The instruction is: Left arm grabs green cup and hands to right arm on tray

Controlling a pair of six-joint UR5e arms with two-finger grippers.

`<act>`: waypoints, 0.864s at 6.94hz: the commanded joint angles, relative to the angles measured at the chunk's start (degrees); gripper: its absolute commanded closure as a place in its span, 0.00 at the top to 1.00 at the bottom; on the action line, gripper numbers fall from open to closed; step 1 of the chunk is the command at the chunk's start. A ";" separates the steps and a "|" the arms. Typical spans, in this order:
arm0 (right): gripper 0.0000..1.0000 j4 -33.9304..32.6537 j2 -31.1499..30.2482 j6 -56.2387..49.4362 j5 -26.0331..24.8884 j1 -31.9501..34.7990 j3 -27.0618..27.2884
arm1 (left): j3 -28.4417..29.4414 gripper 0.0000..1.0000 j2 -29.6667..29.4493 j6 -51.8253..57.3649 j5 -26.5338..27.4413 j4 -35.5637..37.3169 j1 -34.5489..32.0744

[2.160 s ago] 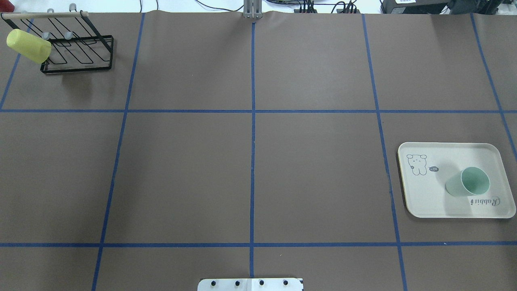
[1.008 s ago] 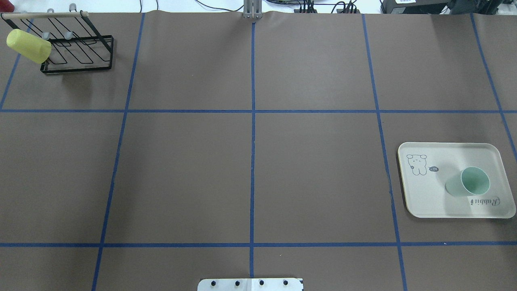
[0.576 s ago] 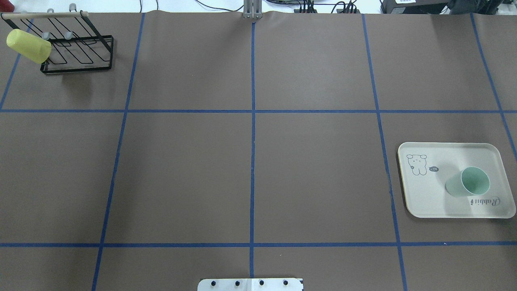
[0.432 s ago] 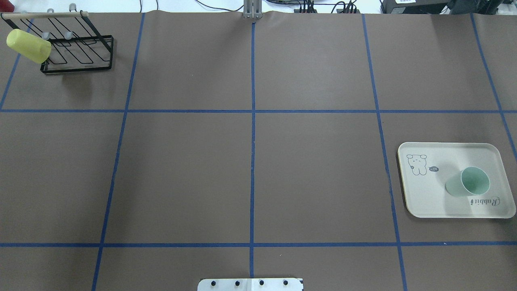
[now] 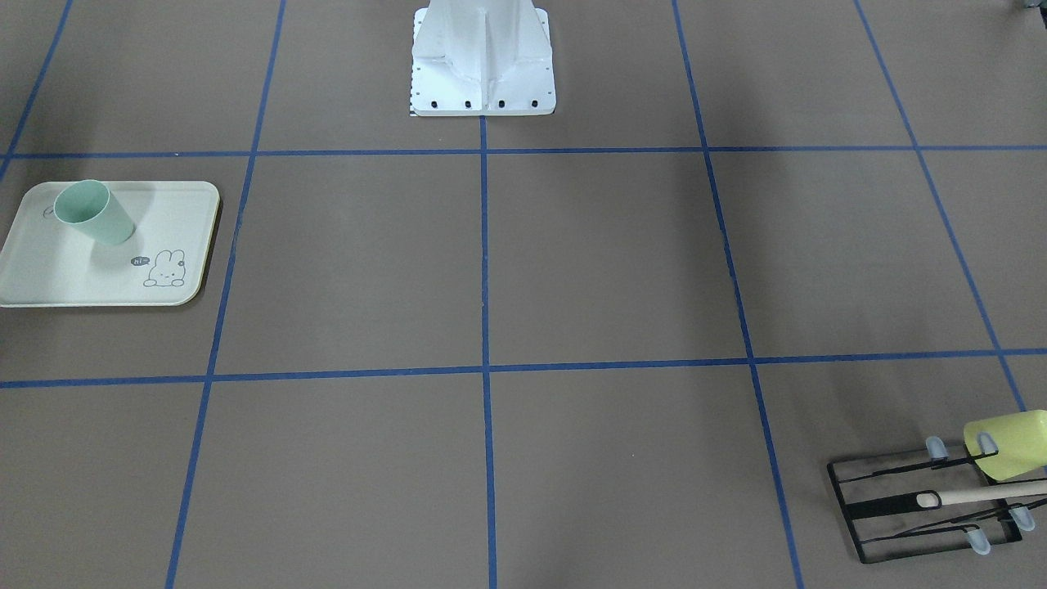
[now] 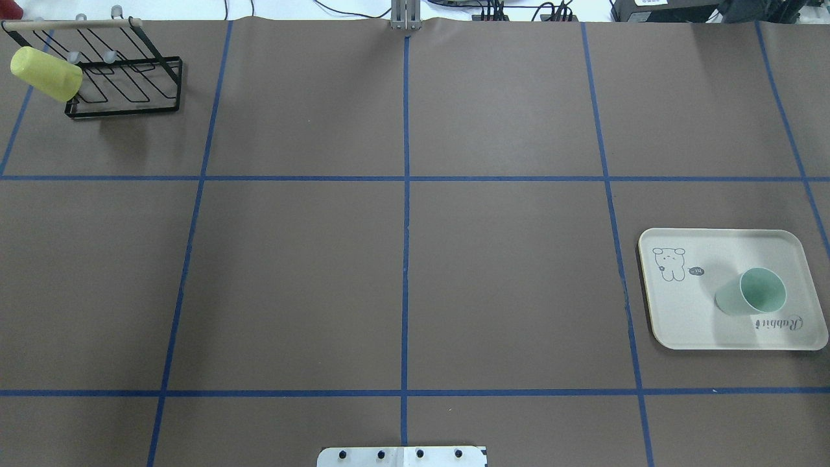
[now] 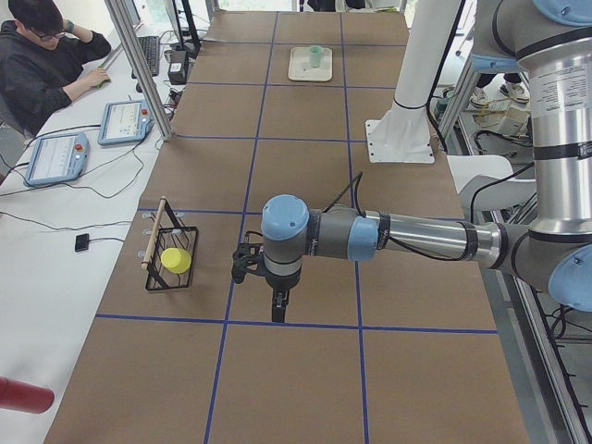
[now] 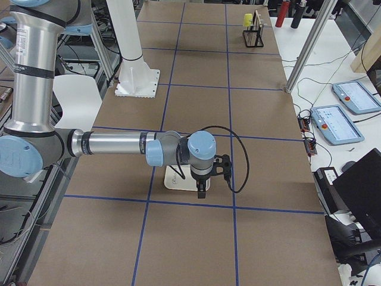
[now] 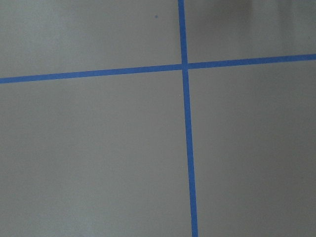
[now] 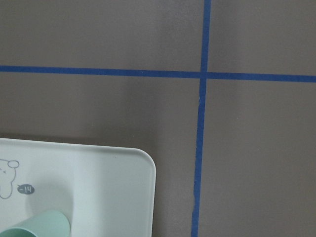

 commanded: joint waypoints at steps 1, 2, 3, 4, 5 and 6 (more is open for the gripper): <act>0.99 -0.64 -0.09 -0.16 0.32 2.41 1.11 | -0.03 1.00 -0.16 0.00 -0.16 0.03 0.06; 0.99 -2.91 -0.09 -0.16 0.32 2.77 2.33 | -0.03 1.00 -0.25 -0.09 -0.07 0.03 0.06; 0.99 -5.80 0.08 -0.34 0.32 2.86 3.39 | -0.03 1.00 -0.25 -0.09 -0.07 0.03 0.06; 0.99 -5.40 -0.18 -0.51 0.32 2.86 2.62 | 0.06 1.00 -0.34 -0.09 -0.07 0.03 0.06; 0.99 -5.22 -0.18 -0.51 0.32 2.86 2.43 | 0.06 1.00 -0.34 -0.09 -0.07 0.03 0.06; 0.99 -5.22 -0.09 -0.51 0.32 2.86 2.35 | 0.06 1.00 -0.34 -0.09 -0.16 0.03 0.06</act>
